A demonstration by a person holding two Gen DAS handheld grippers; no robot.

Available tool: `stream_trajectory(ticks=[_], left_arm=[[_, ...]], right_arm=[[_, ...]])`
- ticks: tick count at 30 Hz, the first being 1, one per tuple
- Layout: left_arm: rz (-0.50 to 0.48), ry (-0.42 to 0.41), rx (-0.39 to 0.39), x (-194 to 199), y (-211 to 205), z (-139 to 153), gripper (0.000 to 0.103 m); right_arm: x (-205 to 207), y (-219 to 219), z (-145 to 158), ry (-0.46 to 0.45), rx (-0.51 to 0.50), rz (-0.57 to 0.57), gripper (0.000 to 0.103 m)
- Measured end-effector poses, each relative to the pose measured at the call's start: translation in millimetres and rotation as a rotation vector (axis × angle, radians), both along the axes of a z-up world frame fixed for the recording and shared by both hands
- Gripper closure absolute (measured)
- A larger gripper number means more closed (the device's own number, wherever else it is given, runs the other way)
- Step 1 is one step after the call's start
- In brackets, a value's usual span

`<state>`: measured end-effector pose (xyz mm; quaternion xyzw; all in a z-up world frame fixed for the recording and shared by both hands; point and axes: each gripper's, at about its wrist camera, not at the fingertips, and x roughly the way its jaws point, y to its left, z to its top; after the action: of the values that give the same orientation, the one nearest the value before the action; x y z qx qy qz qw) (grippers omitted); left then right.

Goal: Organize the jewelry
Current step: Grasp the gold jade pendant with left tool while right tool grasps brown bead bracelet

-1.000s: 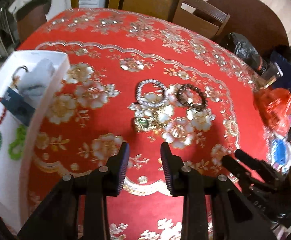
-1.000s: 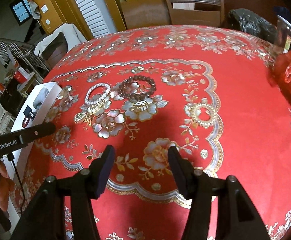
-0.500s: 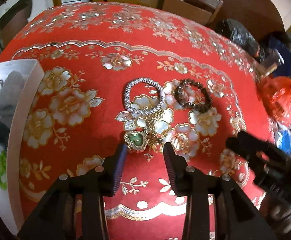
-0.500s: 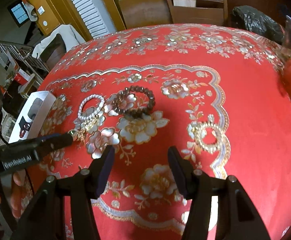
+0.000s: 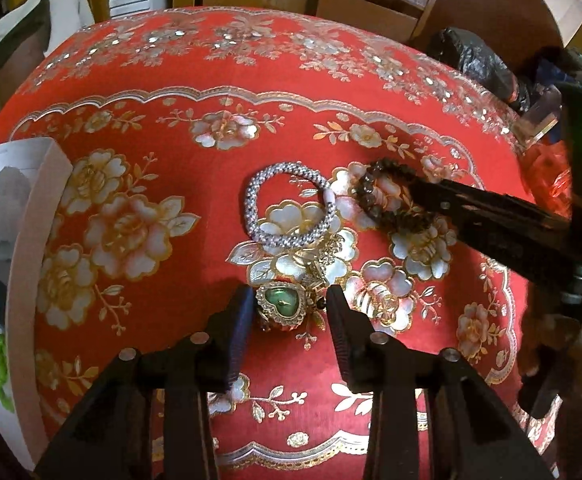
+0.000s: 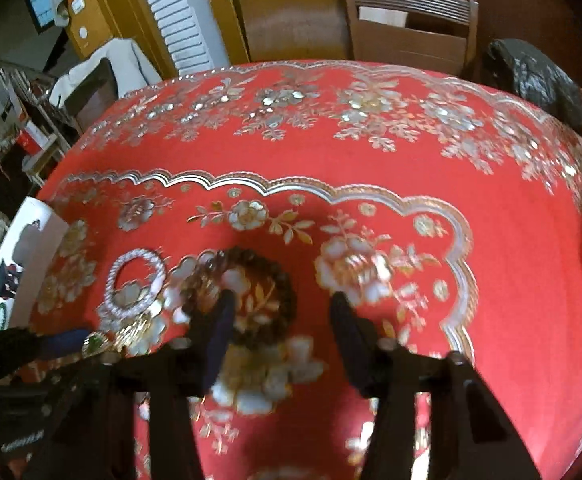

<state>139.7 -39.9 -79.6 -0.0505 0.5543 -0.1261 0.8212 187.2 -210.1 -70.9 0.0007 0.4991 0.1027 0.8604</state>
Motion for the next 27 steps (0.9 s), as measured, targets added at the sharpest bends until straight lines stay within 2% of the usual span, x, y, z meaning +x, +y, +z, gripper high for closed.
stream_trajectory(ticks=[4,8,15,27], left_arm=[[0.008,-0.011,-0.058,-4,7,1,0.047],[0.012,-0.017,-0.06,-13,12,4,0.049],[0.061,0.013,-0.089,-32,32,9,0.05],[0.104,-0.022,-0.137,-72,59,40,0.05]], right_arm=[[5,11,-5,-0.032,-0.107,0.048,0.095],[-5,7,-5,-0.021,-0.104,0.062,0.095],[-40,-25,6,0.002,0.036,0.004,0.095],[-91,-32,42,-0.043,0.09,0.022,0.095]])
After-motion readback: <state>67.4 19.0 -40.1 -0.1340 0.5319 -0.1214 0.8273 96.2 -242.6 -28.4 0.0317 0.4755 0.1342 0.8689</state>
